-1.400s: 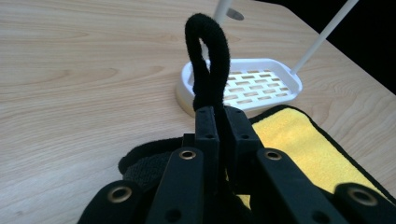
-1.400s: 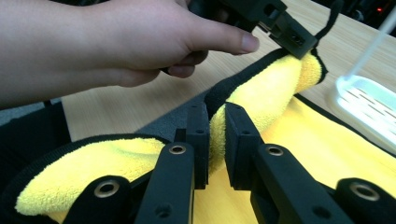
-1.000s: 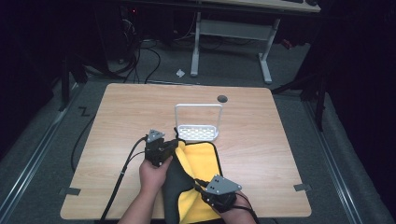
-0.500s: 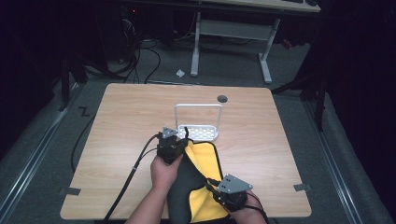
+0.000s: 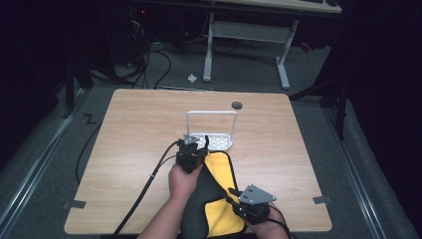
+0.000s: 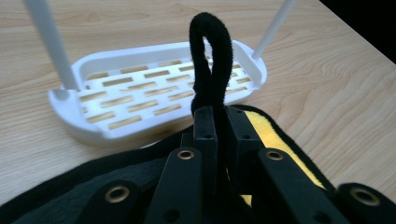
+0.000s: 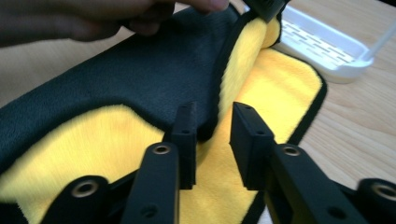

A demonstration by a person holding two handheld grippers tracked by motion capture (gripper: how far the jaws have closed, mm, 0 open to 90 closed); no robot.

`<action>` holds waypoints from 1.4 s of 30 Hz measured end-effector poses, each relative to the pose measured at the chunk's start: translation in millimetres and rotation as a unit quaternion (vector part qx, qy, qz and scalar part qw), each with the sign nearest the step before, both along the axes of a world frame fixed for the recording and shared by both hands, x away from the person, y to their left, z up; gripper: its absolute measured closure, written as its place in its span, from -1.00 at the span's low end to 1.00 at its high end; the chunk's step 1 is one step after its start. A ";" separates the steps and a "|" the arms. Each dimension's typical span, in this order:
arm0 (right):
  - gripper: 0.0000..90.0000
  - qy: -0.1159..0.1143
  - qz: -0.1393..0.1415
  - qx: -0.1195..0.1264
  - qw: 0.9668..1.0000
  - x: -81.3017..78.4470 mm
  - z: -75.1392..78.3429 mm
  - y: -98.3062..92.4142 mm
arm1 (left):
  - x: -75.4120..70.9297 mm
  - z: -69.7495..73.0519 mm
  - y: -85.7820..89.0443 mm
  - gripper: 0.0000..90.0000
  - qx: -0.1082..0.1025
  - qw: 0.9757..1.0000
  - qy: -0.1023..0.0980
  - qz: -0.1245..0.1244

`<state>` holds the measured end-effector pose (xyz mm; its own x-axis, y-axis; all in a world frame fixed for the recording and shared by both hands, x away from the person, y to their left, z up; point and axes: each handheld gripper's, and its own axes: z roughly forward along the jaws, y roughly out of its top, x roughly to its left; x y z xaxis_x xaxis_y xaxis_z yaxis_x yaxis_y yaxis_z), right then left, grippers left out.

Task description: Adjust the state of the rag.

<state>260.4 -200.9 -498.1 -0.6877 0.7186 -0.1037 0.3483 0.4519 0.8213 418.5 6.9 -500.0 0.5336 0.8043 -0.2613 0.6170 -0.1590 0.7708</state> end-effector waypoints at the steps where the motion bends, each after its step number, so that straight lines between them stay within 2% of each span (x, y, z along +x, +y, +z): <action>1: 0.54 -0.003 -0.003 0.003 1.000 0.1 1.2 -1.3 | 0.0 -0.3 -2.4 0.85 -0.002 1.000 0.000 -0.003; 4: 0.53 -0.012 -0.008 0.010 1.000 0.0 4.6 -3.0 | 0.0 -1.1 -10.1 0.81 -0.010 1.000 0.003 -0.012; 7: 0.54 -0.014 -0.005 0.007 1.000 -0.8 4.1 -1.3 | -0.2 -0.4 -16.9 0.57 -0.024 0.999 0.002 -0.022; 11: 0.54 -0.005 0.003 0.005 1.000 0.6 1.6 1.7 | -2.8 1.6 -20.1 0.35 -0.036 0.999 -0.002 -0.032; 14: 0.54 0.000 0.008 0.005 1.000 1.5 0.2 5.0 | -8.3 4.5 -16.7 0.30 -0.036 0.999 -0.010 -0.038; 19: 0.66 -0.004 0.010 0.002 1.000 3.0 1.4 7.8 | -20.0 6.3 -3.5 0.33 -0.033 0.998 -0.014 -0.044; 21: 0.81 -0.001 0.010 0.001 1.000 7.4 2.1 7.9 | -27.5 5.3 3.5 0.37 -0.034 0.998 -0.015 -0.048; 22: 0.95 0.004 0.010 -0.001 1.000 11.2 2.4 8.1 | -32.1 4.6 8.6 0.41 -0.031 0.998 -0.017 -0.049; 27: 1.00 0.049 0.010 -0.003 0.999 37.8 -5.3 13.7 | -58.5 -3.0 42.6 0.59 -0.023 0.998 -0.017 -0.051; 29: 1.00 0.069 0.017 -0.012 0.997 40.8 -11.4 17.5 | -69.8 -6.5 57.1 0.59 -0.014 0.998 -0.016 -0.050; 32: 1.00 0.081 0.027 -0.036 0.996 34.5 -18.3 19.2 | -83.2 -10.7 76.8 0.58 -0.012 0.999 -0.014 -0.045; 35: 0.98 0.090 0.025 -0.041 0.995 22.0 -19.9 10.2 | -91.0 -14.9 88.1 0.53 -0.005 0.999 -0.011 -0.046; 36: 0.97 0.092 0.021 -0.041 0.995 17.2 -19.6 5.9 | -92.7 -16.4 90.3 0.51 -0.011 0.999 -0.008 -0.047; 40: 0.96 0.098 0.004 -0.044 0.994 2.9 -20.3 -11.1 | -98.6 -22.4 89.8 0.47 -0.023 0.998 -0.011 -0.057; 42: 0.94 0.099 0.000 -0.046 0.994 -0.7 -21.2 -16.8 | -99.0 -25.0 84.0 0.45 -0.002 0.997 -0.011 -0.070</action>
<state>259.7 -217.7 -519.3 -0.7016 0.7119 -0.0307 0.4994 0.5220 0.6915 319.4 90.9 -525.0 0.6464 0.7206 -0.2508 0.5712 -0.2391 0.7852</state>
